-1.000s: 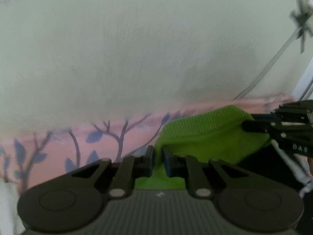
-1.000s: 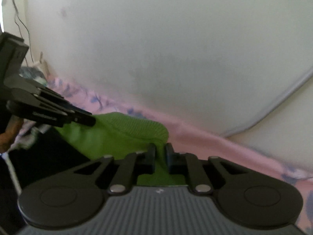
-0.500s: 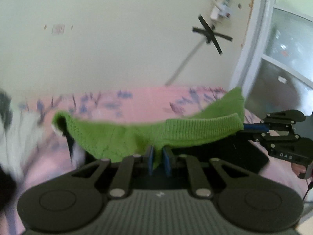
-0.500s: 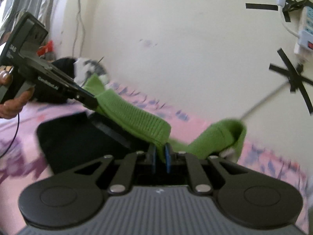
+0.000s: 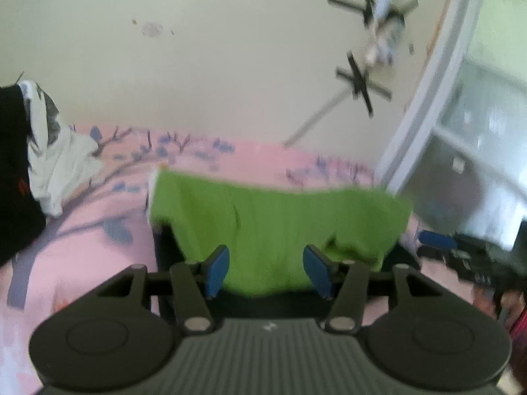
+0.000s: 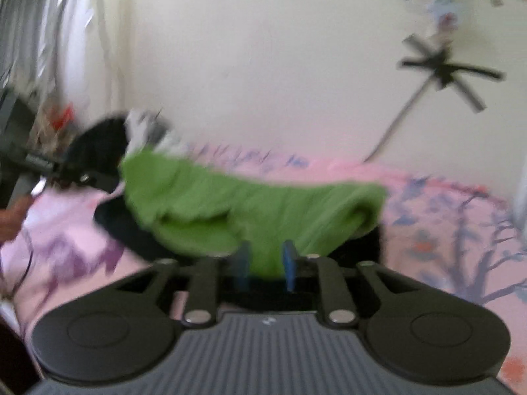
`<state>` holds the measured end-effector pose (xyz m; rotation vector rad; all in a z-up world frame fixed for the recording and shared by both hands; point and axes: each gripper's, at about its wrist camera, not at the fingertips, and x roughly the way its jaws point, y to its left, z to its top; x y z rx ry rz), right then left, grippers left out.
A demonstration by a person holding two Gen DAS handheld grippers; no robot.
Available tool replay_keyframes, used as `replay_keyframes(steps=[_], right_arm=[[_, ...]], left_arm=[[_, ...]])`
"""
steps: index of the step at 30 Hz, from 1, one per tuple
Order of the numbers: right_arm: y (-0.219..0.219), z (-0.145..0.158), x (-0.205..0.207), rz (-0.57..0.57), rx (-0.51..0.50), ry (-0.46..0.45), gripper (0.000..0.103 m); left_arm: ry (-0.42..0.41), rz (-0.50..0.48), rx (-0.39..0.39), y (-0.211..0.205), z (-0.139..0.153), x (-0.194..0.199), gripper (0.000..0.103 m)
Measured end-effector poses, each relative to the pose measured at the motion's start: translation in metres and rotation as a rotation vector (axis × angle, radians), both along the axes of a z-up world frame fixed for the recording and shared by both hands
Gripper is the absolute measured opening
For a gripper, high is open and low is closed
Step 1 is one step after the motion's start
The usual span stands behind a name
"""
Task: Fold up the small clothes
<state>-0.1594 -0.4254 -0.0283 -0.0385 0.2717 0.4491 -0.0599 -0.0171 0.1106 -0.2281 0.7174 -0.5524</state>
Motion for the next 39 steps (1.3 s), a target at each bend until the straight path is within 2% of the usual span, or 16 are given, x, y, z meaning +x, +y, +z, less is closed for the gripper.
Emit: replay_keyframes(steps=[1, 3, 5, 6, 7, 10, 12, 13, 14, 16, 18, 20, 23, 32, 35, 39], right_arm=[[-0.005, 0.007, 0.001, -0.024, 0.039, -0.026, 0.068], [-0.007, 0.018, 0.010, -0.053, 0.111, -0.060, 0.066], [-0.006, 0.027, 0.028, -0.060, 0.177, -0.046, 0.066], [-0.004, 0.029, 0.039, -0.060, 0.199, -0.039, 0.063], [0.000, 0.030, 0.050, -0.064, 0.205, -0.028, 0.050], [0.005, 0.020, 0.083, -0.094, 0.189, 0.067, 0.025], [0.003, 0.001, 0.100, -0.192, 0.125, 0.127, 0.021], [-0.003, -0.013, 0.109, -0.262, 0.095, 0.162, 0.014], [-0.014, -0.031, 0.115, -0.294, 0.106, 0.187, 0.009], [-0.043, -0.046, 0.111, -0.283, 0.300, 0.206, 0.000], [-0.052, -0.060, 0.107, -0.287, 0.401, 0.228, 0.000], [-0.048, -0.067, 0.102, -0.299, 0.383, 0.217, 0.000], [-0.042, -0.075, 0.098, -0.313, 0.351, 0.207, 0.000], [-0.037, -0.092, 0.075, -0.338, 0.377, 0.194, 0.000], [-0.034, -0.096, 0.057, -0.339, 0.387, 0.168, 0.008], [-0.033, -0.097, 0.038, -0.340, 0.436, 0.126, 0.036]], left_arm=[[-0.008, 0.009, -0.012, 0.000, 0.004, 0.008, 0.050], [-0.028, 0.024, -0.011, -0.009, 0.009, 0.028, 0.048], [-0.028, 0.040, 0.005, -0.020, 0.004, 0.049, 0.047], [-0.012, 0.055, 0.018, -0.023, -0.002, 0.059, 0.047], [0.013, 0.075, 0.028, -0.026, -0.012, 0.070, 0.047], [0.074, 0.158, 0.073, -0.028, -0.041, 0.090, 0.044], [0.091, 0.200, 0.103, -0.028, -0.059, 0.095, 0.040], [0.063, 0.204, 0.109, -0.029, -0.064, 0.093, 0.040], [0.030, 0.201, 0.132, -0.032, -0.067, 0.089, 0.040], [-0.022, 0.204, 0.202, -0.042, -0.070, 0.080, 0.041], [-0.055, 0.205, 0.264, -0.051, -0.070, 0.075, 0.041], [-0.070, 0.204, 0.284, -0.054, -0.070, 0.072, 0.042], [-0.068, 0.206, 0.266, -0.051, -0.069, 0.071, 0.043], [-0.072, 0.195, 0.258, -0.050, -0.069, 0.066, 0.051], [-0.074, 0.189, 0.258, -0.050, -0.069, 0.065, 0.054], [-0.076, 0.181, 0.259, -0.051, -0.068, 0.063, 0.058]])
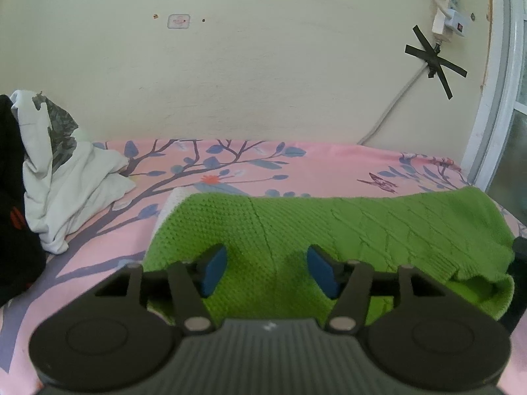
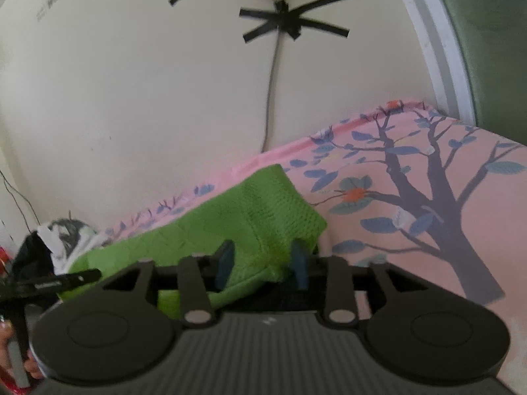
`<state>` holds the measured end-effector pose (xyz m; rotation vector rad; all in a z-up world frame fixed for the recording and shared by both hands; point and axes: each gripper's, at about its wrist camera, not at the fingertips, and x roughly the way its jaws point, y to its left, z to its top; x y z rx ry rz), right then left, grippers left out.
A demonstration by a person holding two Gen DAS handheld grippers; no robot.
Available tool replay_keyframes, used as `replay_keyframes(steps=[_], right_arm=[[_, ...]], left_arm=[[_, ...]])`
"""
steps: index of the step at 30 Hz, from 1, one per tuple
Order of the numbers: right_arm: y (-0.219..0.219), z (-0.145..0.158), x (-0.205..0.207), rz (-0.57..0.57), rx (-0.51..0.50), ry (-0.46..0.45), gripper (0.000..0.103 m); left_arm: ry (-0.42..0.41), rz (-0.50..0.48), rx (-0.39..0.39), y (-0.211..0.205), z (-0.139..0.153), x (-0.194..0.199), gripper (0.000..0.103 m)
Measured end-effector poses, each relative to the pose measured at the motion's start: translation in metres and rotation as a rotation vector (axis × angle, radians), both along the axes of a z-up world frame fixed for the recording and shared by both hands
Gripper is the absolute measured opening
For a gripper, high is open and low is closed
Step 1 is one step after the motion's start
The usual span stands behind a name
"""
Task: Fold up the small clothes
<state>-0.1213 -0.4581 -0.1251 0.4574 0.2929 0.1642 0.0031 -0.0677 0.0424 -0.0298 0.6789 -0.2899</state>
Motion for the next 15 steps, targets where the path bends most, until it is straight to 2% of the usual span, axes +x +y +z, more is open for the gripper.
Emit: replay_keyframes(steps=[1, 3, 9, 10, 12, 13, 15], right_arm=[[0.000, -0.002, -0.006, -0.011, 0.005, -0.014, 0.052], [-0.001, -0.003, -0.012, -0.042, 0.015, -0.037, 0.065], [-0.008, -0.014, -0.017, -0.075, 0.043, -0.057, 0.066], [-0.008, -0.019, -0.016, -0.074, 0.039, -0.056, 0.066], [-0.005, -0.009, -0.019, -0.070, 0.030, -0.053, 0.068], [-0.005, -0.012, -0.018, -0.070, 0.026, -0.050, 0.069], [-0.002, 0.001, -0.022, -0.066, 0.019, -0.052, 0.070]], left_arm=[[0.000, -0.001, 0.000, 0.000, 0.000, -0.001, 0.058], [0.000, -0.002, 0.001, 0.000, 0.000, -0.001, 0.059], [-0.002, -0.010, 0.002, -0.001, 0.001, -0.003, 0.062], [-0.002, -0.012, 0.000, -0.001, 0.001, -0.003, 0.065], [-0.004, -0.021, -0.004, -0.001, 0.001, -0.004, 0.070], [-0.006, -0.026, -0.002, -0.002, 0.002, -0.004, 0.076], [-0.013, -0.031, 0.009, -0.004, 0.002, -0.007, 0.080]])
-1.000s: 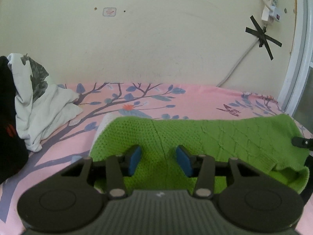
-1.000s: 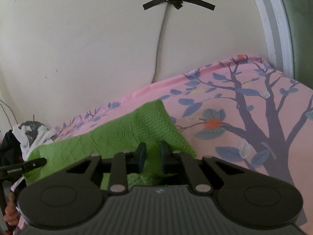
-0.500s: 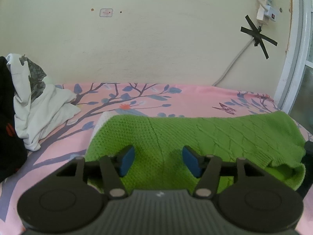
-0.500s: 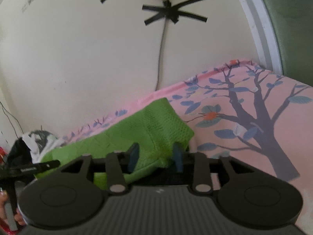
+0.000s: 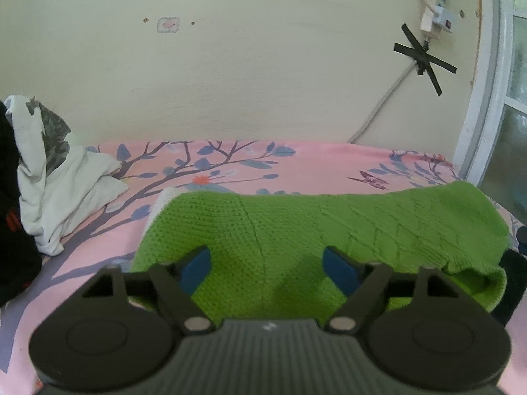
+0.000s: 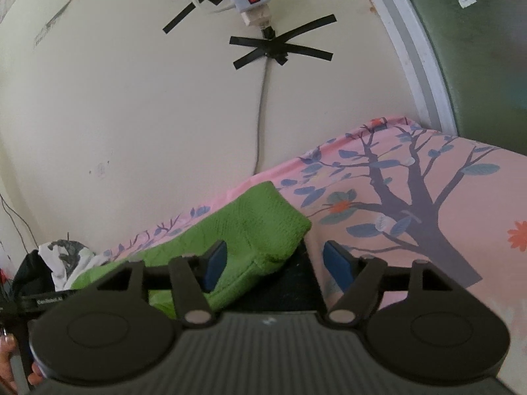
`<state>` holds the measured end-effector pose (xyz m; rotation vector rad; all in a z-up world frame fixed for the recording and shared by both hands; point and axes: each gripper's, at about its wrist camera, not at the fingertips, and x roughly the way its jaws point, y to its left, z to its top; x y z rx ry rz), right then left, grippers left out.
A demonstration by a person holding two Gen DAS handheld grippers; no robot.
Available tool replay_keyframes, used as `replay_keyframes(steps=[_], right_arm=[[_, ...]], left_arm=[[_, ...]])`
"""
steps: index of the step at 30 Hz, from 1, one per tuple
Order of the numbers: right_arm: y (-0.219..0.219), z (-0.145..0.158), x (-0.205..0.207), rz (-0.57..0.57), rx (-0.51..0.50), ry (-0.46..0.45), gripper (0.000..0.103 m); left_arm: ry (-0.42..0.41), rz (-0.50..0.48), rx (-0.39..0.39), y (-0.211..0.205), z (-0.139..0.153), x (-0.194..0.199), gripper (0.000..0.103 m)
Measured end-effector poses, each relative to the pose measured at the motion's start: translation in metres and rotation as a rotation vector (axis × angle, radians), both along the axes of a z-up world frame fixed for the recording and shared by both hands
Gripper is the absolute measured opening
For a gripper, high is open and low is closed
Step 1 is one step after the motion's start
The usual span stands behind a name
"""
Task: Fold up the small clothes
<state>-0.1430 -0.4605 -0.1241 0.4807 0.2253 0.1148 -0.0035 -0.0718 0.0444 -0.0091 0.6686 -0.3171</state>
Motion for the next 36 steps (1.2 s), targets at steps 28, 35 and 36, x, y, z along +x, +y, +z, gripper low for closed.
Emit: replay_keyframes(steps=[28, 35, 36], right_arm=[[-0.021, -0.006, 0.036, 0.064, 0.145, 0.151, 0.090], [-0.011, -0.007, 0.035, 0.063, 0.084, 0.138, 0.091], [-0.011, -0.008, 0.035, 0.074, 0.081, 0.138, 0.093]], left_arm=[[0.005, -0.010, 0.032, -0.006, -0.002, -0.003, 0.091], [0.003, -0.019, 0.056, -0.010, -0.003, -0.005, 0.100], [0.003, -0.026, 0.060, -0.011, -0.003, -0.006, 0.102]])
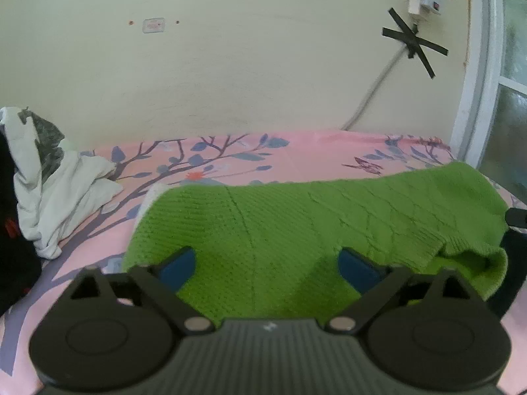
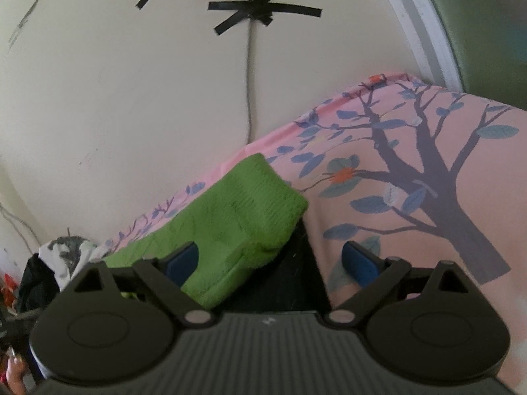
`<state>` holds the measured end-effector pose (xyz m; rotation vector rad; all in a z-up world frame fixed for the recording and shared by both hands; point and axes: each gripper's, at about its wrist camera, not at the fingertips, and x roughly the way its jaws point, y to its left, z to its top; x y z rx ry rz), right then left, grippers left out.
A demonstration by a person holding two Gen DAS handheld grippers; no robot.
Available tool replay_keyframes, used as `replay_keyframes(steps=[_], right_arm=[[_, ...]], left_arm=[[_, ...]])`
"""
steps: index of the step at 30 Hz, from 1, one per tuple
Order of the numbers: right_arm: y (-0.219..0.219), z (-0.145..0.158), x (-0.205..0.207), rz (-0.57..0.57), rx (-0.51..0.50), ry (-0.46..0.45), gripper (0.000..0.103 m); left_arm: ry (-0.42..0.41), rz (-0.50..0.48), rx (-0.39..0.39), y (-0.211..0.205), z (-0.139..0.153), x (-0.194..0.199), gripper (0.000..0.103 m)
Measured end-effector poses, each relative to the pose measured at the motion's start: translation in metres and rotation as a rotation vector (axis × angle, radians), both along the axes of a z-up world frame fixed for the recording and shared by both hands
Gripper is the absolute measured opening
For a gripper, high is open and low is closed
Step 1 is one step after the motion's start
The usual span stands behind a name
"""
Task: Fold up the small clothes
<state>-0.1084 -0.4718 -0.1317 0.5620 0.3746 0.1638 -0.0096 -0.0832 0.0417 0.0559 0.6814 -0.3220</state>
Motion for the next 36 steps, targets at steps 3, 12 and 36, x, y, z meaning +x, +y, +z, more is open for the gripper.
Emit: replay_keyframes(steps=[3, 12, 36], right_arm=[[0.003, 0.000, -0.001, 0.037, -0.009, -0.004, 0.097], [0.006, 0.001, -0.001, 0.025, -0.020, 0.001, 0.097], [0.002, 0.003, 0.023, 0.096, 0.066, 0.072, 0.025]], left_arm=[[0.000, -0.008, 0.020, -0.003, 0.000, -0.001, 0.103], [0.046, -0.024, 0.079, -0.010, -0.004, -0.006, 0.103], [0.272, -0.193, -0.406, -0.008, -0.010, 0.016, 0.021]])
